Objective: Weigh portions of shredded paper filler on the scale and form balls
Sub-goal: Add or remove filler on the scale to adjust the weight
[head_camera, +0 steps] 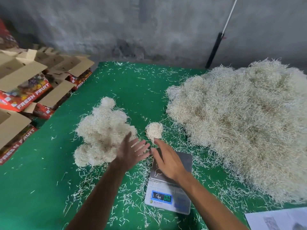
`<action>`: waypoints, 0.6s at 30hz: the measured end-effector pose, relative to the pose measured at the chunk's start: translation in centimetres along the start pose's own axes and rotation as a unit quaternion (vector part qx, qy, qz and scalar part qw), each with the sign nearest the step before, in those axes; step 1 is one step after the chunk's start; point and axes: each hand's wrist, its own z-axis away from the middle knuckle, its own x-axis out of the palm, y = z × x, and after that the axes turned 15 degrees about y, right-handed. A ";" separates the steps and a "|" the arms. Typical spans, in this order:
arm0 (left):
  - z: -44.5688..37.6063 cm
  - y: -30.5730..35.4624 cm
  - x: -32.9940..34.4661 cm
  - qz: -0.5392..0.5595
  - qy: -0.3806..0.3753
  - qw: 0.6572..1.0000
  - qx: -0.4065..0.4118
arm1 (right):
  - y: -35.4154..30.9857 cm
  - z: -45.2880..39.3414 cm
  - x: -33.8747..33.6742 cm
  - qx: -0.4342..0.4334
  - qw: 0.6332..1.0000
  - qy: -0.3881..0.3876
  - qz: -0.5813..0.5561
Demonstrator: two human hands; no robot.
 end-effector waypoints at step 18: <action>-7.5 -7.6 21.7 -0.530 -0.070 0.697 0.477 | 17.3 -6.7 -13.1 0.056 0.976 0.136 0.161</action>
